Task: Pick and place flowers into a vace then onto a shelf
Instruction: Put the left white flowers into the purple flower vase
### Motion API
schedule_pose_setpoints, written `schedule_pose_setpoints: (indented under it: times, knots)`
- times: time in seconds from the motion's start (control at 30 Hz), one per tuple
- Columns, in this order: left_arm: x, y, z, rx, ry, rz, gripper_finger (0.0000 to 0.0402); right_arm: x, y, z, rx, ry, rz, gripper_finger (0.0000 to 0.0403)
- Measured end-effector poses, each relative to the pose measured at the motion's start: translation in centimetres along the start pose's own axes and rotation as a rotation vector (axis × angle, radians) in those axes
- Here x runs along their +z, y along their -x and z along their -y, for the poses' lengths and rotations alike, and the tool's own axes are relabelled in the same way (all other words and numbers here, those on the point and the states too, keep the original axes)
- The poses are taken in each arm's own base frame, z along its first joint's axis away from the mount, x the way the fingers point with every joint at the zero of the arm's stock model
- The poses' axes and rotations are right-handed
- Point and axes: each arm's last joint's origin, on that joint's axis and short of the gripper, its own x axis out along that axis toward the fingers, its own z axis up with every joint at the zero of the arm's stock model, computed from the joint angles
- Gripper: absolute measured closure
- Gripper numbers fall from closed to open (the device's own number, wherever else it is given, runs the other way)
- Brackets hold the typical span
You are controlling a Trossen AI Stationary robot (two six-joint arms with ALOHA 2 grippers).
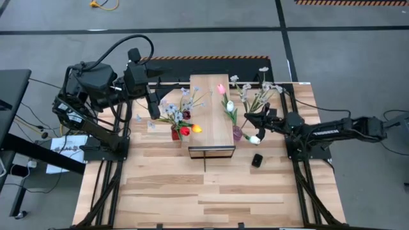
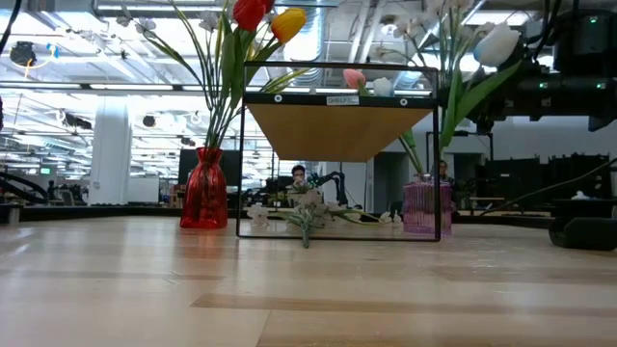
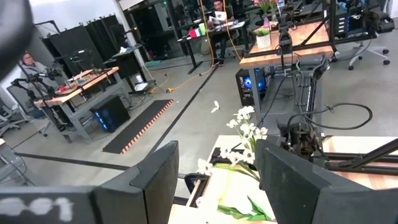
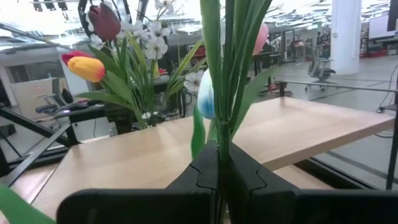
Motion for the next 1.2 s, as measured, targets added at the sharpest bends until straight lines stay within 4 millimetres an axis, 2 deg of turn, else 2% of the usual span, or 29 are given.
schedule_pose_setpoints:
  times: [0.87,1.2]
  knots:
    - [0.0,0.0,0.0,-0.003,0.003,0.001,0.0199,-2.2,-1.4,-0.7,0.056,-0.029,-0.04,0.0403]
    - [0.0,0.0,0.0,-0.003,0.004,0.001,0.0199,-3.2,-1.6,-0.6,0.056,0.036,-0.1,0.0401]
